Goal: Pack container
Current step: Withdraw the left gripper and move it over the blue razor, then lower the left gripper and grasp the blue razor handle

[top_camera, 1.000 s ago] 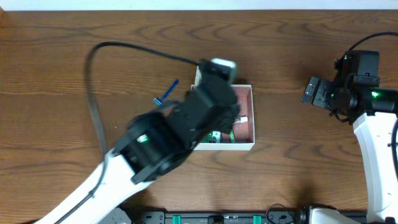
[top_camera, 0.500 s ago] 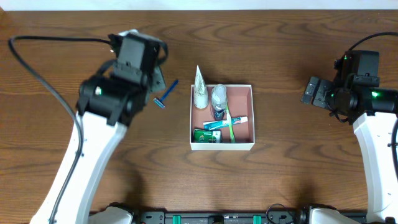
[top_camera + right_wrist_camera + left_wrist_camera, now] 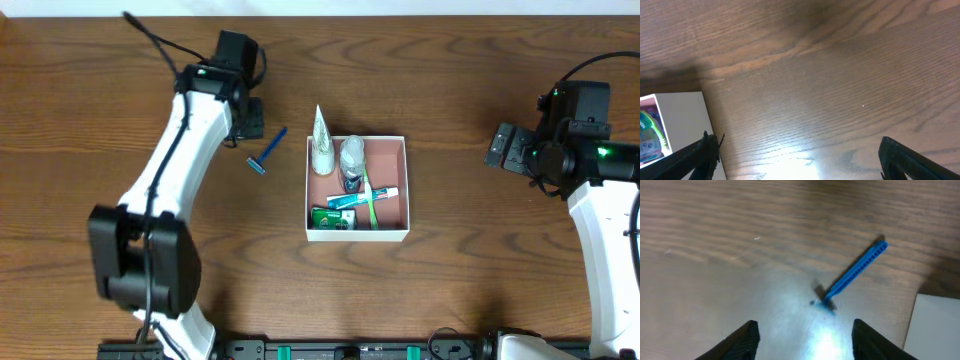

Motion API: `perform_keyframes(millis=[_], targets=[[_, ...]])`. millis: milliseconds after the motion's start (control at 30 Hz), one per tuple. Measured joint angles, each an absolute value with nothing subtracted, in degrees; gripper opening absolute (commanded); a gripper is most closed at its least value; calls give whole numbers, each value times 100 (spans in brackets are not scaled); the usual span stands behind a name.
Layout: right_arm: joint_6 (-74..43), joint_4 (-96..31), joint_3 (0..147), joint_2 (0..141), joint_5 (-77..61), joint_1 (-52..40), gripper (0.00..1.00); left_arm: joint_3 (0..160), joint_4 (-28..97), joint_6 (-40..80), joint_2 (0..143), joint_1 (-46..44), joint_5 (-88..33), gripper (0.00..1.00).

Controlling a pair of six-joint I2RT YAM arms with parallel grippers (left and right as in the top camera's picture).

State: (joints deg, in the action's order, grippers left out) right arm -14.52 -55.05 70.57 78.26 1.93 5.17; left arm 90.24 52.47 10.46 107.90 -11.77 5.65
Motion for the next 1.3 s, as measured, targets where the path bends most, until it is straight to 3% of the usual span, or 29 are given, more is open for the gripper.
perform_keyframes(millis=[533,1300], targets=[[-1452,-5507,7057,7826,193,517,99,9021,4644,-484,11579,-1177,-309,69],[-1452,-5505,7057,7826,193,517,99,8960,4689,-1068,11885,-1177,-478,67]])
